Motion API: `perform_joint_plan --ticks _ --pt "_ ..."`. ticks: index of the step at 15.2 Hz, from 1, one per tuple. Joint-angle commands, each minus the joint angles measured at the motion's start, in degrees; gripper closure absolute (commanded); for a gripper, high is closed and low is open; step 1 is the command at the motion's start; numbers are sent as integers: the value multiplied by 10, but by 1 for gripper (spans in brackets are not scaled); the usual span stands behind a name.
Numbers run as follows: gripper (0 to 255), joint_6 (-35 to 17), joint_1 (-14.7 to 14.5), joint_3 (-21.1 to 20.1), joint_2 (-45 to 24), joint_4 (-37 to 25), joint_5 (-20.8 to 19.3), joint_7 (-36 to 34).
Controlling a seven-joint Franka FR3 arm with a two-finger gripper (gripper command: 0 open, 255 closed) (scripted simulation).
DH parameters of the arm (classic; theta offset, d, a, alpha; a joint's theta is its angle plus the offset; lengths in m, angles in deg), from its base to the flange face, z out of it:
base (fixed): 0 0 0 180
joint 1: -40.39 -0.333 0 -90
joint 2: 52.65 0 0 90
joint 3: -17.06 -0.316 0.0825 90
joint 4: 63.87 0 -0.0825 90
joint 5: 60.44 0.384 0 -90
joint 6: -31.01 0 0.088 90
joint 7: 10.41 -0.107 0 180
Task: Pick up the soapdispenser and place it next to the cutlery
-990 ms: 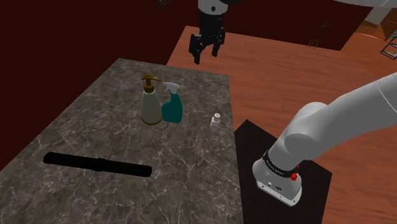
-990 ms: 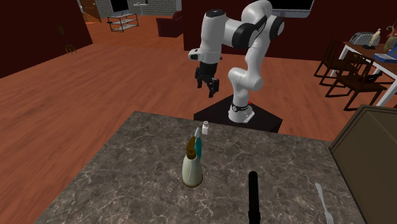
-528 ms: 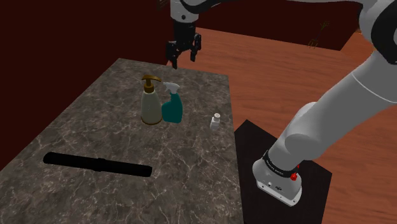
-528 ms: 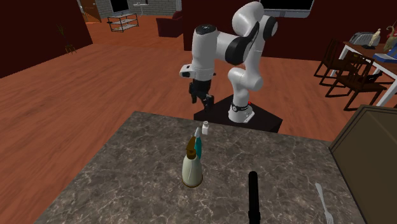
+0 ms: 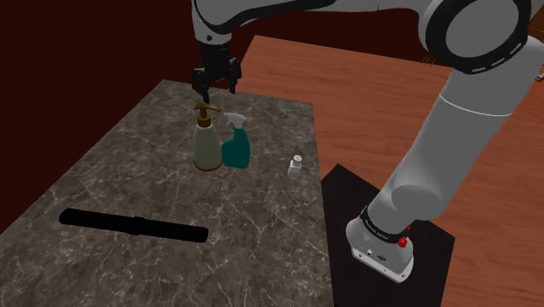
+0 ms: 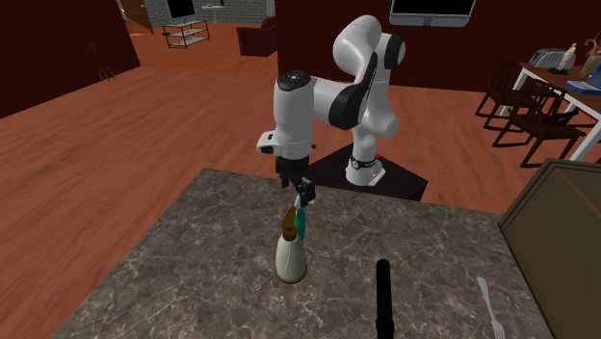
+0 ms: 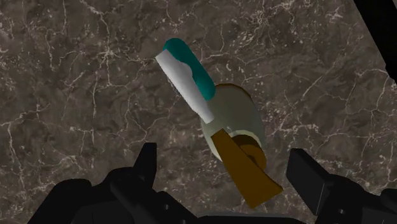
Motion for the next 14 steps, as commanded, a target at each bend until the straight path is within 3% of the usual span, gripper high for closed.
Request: perform_joint_plan --ticks 1,5,14 --pt "0 3 -8 -3 -49 -46 -8 -9" --pt "0 15 -25 -6 -129 -130 -22 -21" --pt "0 -41 -23 -4 -135 -80 -25 -24"
